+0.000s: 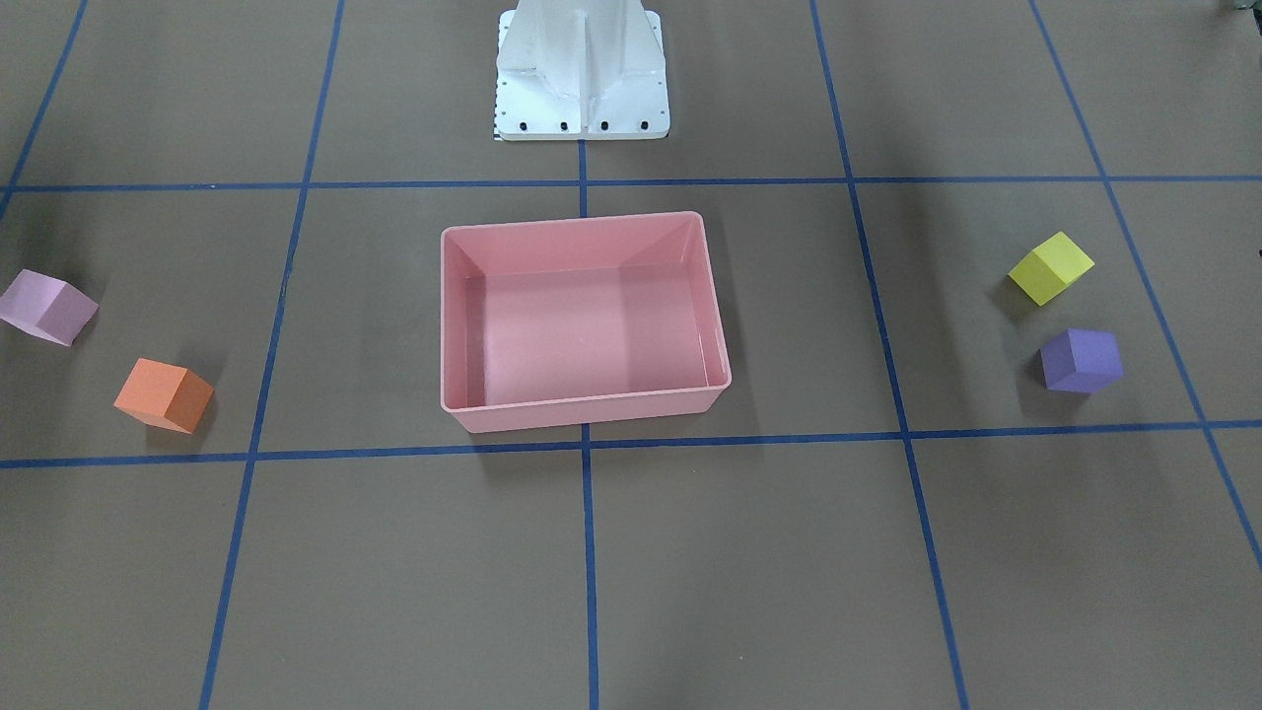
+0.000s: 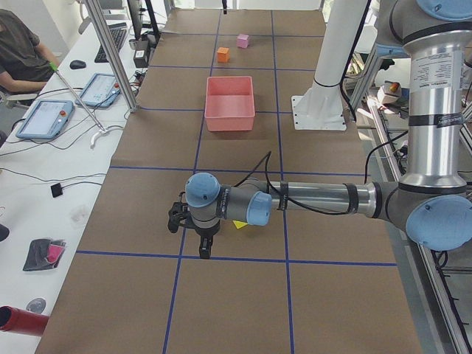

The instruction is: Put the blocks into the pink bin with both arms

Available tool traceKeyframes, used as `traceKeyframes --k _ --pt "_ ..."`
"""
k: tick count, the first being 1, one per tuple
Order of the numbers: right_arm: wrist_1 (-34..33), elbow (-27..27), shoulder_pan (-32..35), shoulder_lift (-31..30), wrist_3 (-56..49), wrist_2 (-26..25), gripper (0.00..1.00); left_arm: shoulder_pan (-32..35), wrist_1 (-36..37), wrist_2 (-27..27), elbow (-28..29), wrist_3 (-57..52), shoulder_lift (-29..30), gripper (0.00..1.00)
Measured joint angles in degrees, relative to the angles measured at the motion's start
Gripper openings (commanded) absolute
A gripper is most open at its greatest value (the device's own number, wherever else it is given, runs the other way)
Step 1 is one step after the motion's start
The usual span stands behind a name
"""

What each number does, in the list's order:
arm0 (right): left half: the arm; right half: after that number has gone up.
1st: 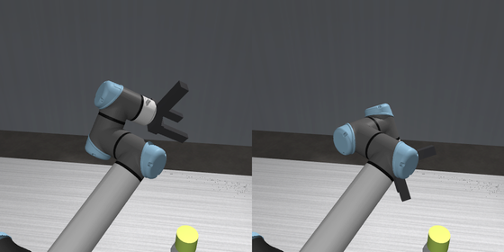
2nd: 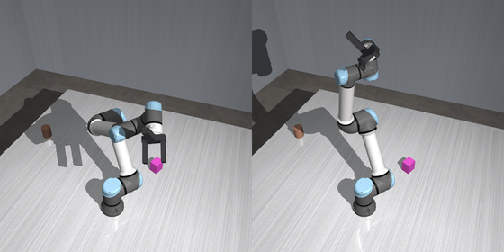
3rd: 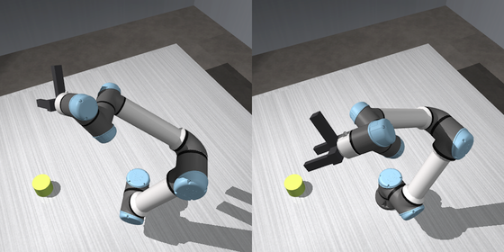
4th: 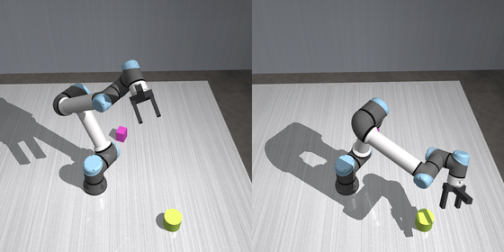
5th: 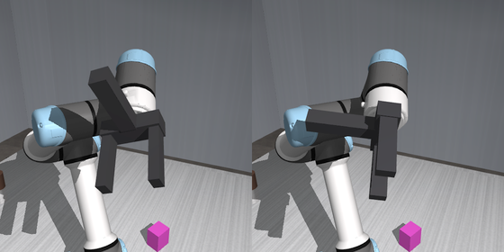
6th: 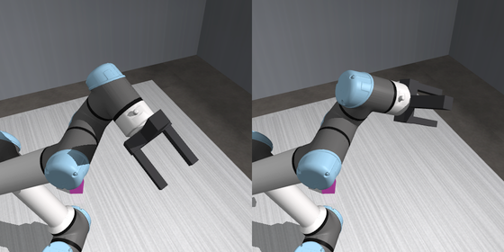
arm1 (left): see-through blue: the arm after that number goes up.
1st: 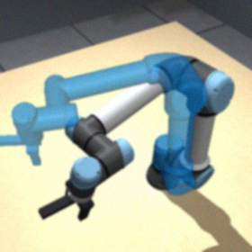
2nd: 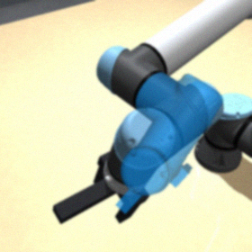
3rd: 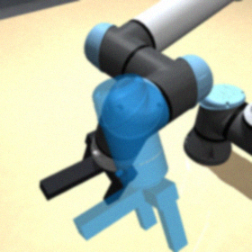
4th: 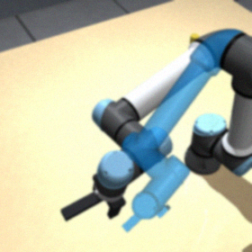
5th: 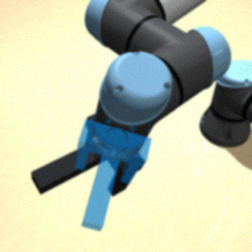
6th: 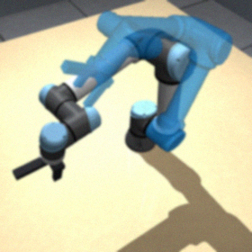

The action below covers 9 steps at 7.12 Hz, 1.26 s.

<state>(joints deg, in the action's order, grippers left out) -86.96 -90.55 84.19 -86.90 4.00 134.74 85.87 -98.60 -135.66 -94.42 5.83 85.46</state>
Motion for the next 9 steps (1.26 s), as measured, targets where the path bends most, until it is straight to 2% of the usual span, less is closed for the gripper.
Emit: traceKeyframes --k 4,6,7,9 --pt "3.4 -0.2 -0.5 -1.2 0.0 0.9 0.99 0.0 -0.5 0.0 -0.1 0.0 -0.5 1.0" --pt "4.1 -0.2 -3.0 -1.3 0.7 0.9 0.99 -0.1 -1.6 0.0 0.0 0.3 -0.5 0.99" --pt "4.3 -0.6 -5.1 -1.3 3.4 0.8 0.99 -0.4 -2.6 0.0 0.0 1.9 -0.4 0.99" --pt "4.5 -3.1 -9.2 -1.9 16.6 0.4 0.99 -3.2 -6.3 0.0 0.0 9.0 -0.2 0.99"
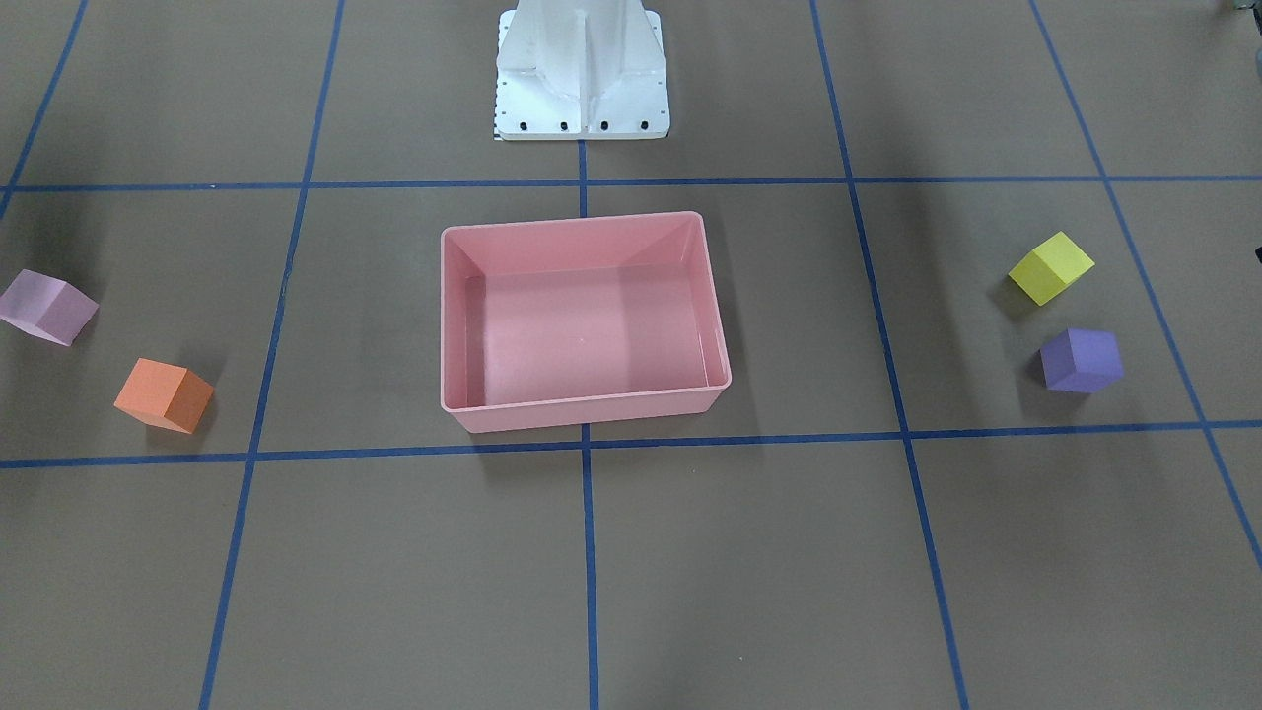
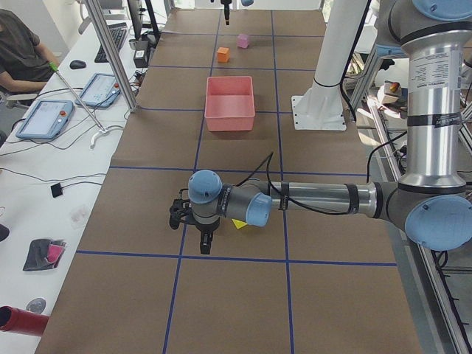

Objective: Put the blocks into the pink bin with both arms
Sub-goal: 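Lower the right gripper onto the lavender cube and close it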

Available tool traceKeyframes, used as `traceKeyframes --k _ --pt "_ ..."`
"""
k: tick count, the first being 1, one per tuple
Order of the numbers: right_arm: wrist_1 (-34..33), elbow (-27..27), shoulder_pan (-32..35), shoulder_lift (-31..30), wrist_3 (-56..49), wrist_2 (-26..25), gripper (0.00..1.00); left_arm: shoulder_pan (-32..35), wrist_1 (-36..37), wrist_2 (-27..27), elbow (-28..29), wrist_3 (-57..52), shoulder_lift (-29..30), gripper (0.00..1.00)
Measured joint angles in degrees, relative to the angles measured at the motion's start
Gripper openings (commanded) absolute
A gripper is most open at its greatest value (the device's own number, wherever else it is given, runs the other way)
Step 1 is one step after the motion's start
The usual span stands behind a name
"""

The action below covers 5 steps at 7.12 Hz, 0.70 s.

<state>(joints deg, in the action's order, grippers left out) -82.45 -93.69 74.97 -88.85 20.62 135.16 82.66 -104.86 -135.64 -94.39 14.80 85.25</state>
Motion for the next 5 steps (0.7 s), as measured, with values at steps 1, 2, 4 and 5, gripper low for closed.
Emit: traceKeyframes --k 1,2,4,5 --pt "1.3 -2.5 -2.2 -2.2 6.1 -0.6 0.99 -1.3 -1.8 0.1 0.0 2.5 0.0 0.99" --pt "5.3 -4.3 -4.1 -5.4 11.1 -1.5 0.99 -1.9 -2.6 0.1 0.0 3.7 0.1 0.99" --pt "12.8 -5.2 -8.1 -9.1 20.9 -3.6 0.99 -2.2 -3.1 0.2 0.1 4.2 0.2 0.99" --pt "14.2 -5.0 -9.7 -9.8 23.2 -4.5 0.99 -2.2 -3.1 0.4 0.1 4.2 0.2 0.99"
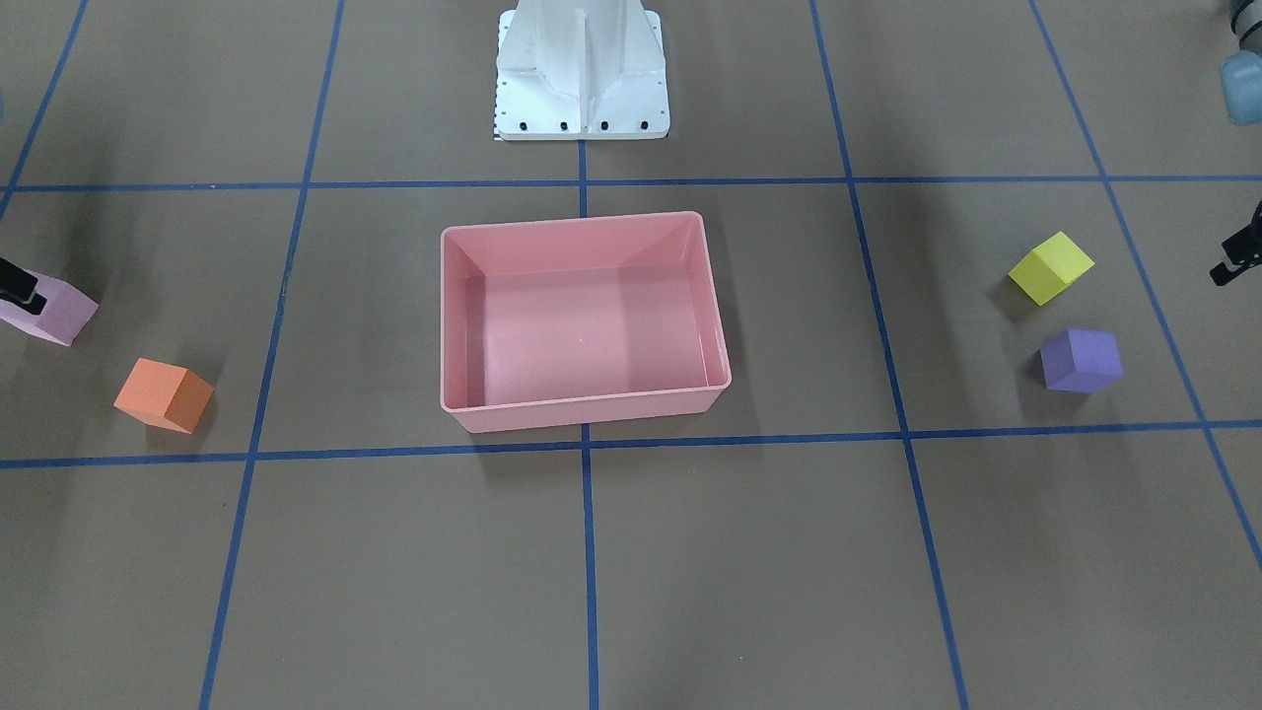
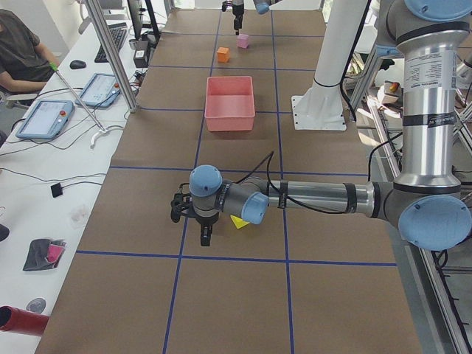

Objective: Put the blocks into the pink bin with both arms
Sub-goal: 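Lower the right gripper onto the lavender cube and close it, then carry lavender cube into pink bin with right gripper while left grasps yellow-green cube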

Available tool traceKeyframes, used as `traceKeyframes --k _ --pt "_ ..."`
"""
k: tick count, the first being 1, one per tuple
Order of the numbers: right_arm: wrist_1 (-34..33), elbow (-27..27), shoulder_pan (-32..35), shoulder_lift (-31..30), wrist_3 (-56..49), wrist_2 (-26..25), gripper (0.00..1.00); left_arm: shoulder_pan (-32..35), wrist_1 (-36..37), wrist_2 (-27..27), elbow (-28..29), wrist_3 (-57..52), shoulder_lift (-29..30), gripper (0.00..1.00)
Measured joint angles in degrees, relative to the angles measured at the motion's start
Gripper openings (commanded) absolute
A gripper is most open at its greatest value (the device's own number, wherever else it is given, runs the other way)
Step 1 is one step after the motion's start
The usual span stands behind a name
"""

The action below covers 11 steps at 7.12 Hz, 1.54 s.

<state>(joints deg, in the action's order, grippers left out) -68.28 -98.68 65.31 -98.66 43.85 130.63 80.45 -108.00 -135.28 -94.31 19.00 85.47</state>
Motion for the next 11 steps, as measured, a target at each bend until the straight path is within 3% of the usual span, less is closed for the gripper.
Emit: traceKeyframes --k 4,5,6,7,9,11 --pt "1.0 2.3 -3.7 -0.3 4.5 -0.7 0.95 -0.1 -0.4 0.2 0.0 0.0 0.0 0.99" --pt "1.0 2.9 -4.3 -0.3 4.8 -0.7 0.59 -0.3 -0.8 0.2 0.2 0.2 0.2 0.99" --pt "1.0 3.3 -4.7 -0.2 5.2 -0.7 0.05 -1.3 -1.0 0.2 0.9 0.6 0.4 0.99" --pt "1.0 3.3 -4.9 0.1 6.3 -0.7 0.0 -3.5 -1.1 0.3 1.4 1.0 1.1 0.99" --pt "0.7 1.6 -4.9 1.7 9.1 -0.6 0.0 -8.6 -1.5 0.3 1.5 4.6 2.3 0.99" --pt "-0.7 -1.7 -4.7 5.2 11.9 -0.3 0.0 -12.4 -2.7 0.2 1.0 14.9 1.8 0.99"
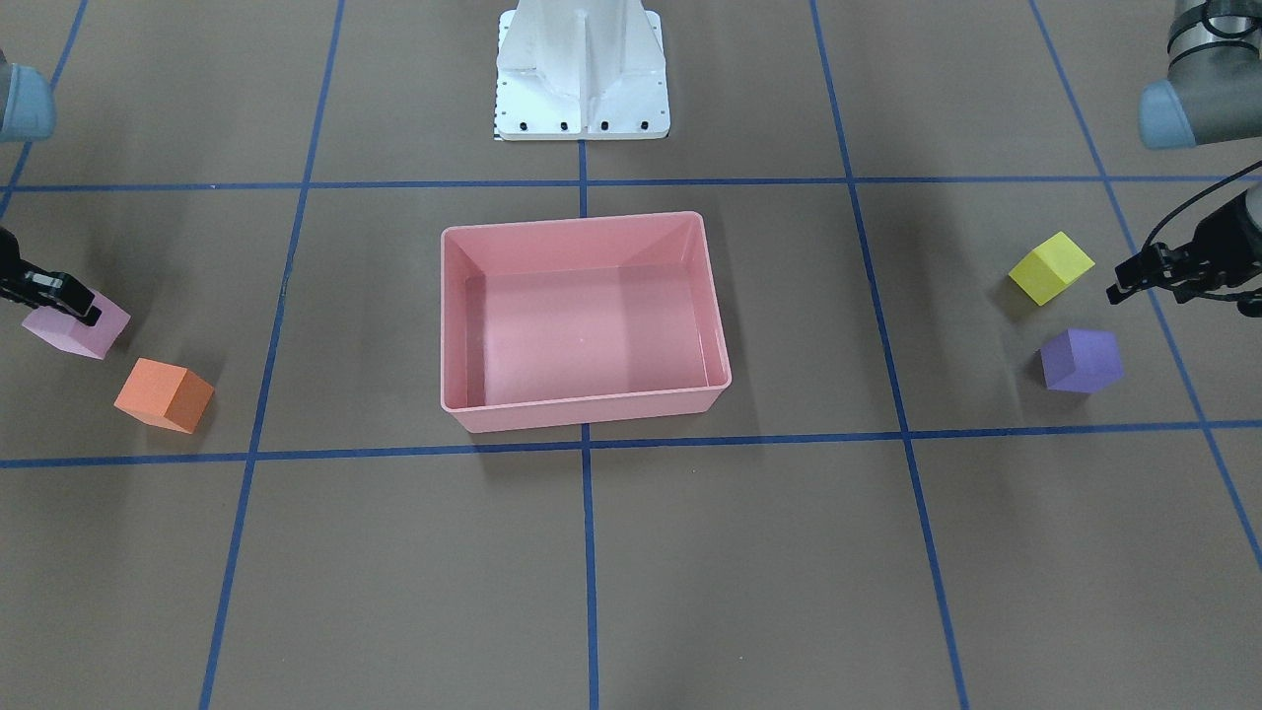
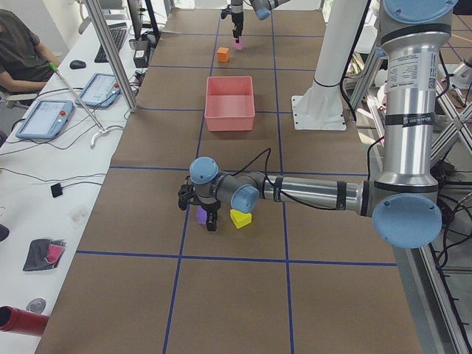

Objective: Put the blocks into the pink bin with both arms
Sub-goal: 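Carry lavender cube into pink bin with right gripper while left grasps yellow-green cube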

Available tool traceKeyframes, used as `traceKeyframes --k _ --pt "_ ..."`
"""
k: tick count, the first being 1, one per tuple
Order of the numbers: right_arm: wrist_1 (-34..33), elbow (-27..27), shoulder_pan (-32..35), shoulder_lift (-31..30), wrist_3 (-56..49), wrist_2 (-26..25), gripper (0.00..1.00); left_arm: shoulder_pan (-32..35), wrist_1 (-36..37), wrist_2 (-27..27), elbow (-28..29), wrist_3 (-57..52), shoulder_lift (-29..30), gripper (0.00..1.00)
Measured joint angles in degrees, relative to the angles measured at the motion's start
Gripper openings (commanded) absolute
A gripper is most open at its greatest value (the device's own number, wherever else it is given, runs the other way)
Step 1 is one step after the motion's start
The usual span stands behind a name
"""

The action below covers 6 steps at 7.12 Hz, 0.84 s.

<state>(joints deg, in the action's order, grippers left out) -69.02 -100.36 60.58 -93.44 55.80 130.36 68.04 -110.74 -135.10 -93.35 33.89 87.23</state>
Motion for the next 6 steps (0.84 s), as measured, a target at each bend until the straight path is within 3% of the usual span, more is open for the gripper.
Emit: traceKeyframes --k 1,4,6 --pt "-3.2 -1.0 0.1 4.3 1.6 0.1 0.0 -1.7 -0.3 -0.2 -0.3 4.8 -0.6 0.99" --pt "-23.7 -5.1 0.1 22.2 4.7 0.2 0.0 -6.3 -1.1 -0.4 -1.6 15.8 -2.7 0.99" --pt "-27.7 -6.1 -2.7 28.7 10.3 0.0 0.0 -7.6 -1.2 -0.6 -1.7 18.5 -3.9 0.99"
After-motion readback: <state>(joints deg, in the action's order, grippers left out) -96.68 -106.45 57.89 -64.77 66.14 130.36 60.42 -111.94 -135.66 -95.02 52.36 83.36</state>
